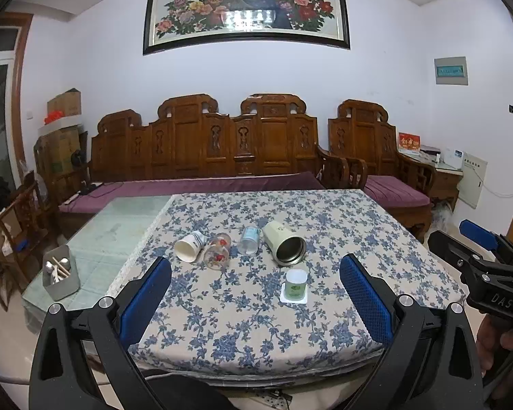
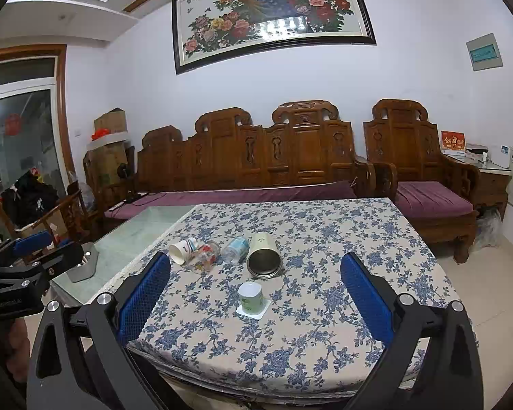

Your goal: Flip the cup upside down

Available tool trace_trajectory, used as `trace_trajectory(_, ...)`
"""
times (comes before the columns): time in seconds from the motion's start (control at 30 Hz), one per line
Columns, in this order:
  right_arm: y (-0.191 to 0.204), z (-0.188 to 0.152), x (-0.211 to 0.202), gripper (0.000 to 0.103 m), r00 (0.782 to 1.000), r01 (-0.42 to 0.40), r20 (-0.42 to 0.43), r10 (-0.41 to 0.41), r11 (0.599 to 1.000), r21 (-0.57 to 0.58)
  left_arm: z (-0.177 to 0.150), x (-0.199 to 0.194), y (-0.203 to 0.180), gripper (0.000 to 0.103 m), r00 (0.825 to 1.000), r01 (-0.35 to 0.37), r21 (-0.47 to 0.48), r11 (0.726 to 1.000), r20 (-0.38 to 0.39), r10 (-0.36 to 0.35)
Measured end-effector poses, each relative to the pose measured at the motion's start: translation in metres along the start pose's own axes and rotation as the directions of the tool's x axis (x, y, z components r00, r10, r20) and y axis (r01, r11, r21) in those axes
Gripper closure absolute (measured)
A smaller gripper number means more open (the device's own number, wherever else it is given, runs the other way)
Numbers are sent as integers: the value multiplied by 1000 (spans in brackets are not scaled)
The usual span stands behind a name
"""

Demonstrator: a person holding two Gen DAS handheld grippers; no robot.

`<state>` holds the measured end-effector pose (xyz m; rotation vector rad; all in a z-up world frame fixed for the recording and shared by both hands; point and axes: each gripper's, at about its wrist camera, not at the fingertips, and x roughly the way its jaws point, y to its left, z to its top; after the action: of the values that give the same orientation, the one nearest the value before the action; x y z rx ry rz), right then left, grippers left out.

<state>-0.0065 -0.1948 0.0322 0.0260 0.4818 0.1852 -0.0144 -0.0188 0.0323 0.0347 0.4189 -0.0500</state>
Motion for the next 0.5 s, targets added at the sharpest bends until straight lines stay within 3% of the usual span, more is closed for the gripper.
trace_trajectory(0.5,2,1,1,3,1000,-2,0,2,1000,1,1,-1,0,8,1000,-3,-3,1000,3,3)
